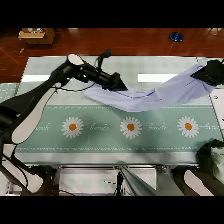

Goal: Fold the shirts.

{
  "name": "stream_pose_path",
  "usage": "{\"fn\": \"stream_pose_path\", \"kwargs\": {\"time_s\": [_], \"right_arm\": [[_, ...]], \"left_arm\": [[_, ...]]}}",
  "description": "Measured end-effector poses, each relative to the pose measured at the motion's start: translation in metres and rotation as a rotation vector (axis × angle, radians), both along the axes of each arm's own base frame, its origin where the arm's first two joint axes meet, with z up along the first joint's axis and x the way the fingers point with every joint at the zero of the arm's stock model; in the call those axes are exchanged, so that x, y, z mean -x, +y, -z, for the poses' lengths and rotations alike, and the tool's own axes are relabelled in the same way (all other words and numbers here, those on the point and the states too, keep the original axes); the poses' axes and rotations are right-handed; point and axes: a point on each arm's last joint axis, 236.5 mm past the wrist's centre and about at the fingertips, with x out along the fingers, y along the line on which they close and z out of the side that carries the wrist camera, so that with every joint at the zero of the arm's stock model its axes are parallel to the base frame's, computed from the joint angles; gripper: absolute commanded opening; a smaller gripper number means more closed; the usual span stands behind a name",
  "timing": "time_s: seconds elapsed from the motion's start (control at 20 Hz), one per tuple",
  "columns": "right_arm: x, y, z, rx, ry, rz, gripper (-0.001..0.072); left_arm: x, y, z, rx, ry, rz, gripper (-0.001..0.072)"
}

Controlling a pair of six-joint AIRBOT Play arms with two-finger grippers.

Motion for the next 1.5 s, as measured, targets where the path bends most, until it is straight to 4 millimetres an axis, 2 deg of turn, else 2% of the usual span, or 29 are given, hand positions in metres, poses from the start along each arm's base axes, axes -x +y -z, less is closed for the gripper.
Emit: {"fn": "stream_pose_path", "kwargs": {"time_s": [0.15, 0.25, 0.35, 0.6, 0.9, 1.05, 1.15, 1.3, 1.4, 1.5], "right_arm": [[0.004, 0.000, -0.001, 0.000, 0.010, 0.007, 0.0022], [0.005, 0.000, -0.001, 0.000, 0.013, 0.007, 0.0022], [0.006, 0.000, 0.000, 0.000, 0.018, 0.008, 0.0022], [0.007, 0.001, 0.000, -0.004, 0.024, 0.011, 0.0022], [0.009, 0.009, -0.004, -0.039, 0.023, -0.004, 0.0021], [0.012, 0.012, -0.010, -0.044, 0.008, -0.008, 0.0022], [0.014, 0.012, -0.013, -0.039, -0.002, -0.008, 0.0022], [0.016, 0.010, -0.015, -0.027, -0.008, -0.004, 0.0022], [0.016, 0.010, -0.016, -0.027, -0.012, -0.003, 0.0022], [0.015, 0.013, -0.018, -0.037, -0.020, -0.009, 0.0022]], "left_arm": [[0.020, -0.021, 0.023, -0.020, 0.039, 0.050, 0.0078], [0.033, -0.033, 0.037, -0.034, 0.069, 0.076, 0.0023], [0.042, -0.043, 0.047, -0.040, 0.092, 0.086, 0.0023], [0.063, -0.081, 0.055, -0.006, 0.135, 0.082, 0.0023], [0.100, -0.123, 0.082, -0.001, 0.239, 0.078, 0.0023], [0.101, -0.137, 0.079, 0.066, 0.271, 0.058, 0.0020], [0.087, -0.135, 0.069, 0.110, 0.265, 0.027, 0.0019], [0.048, -0.111, 0.040, 0.157, 0.196, -0.024, 0.0019], [0.023, -0.082, 0.017, 0.149, 0.116, -0.038, 0.0019], [0.002, -0.044, -0.004, 0.101, 0.016, -0.044, 0.0019]]}}
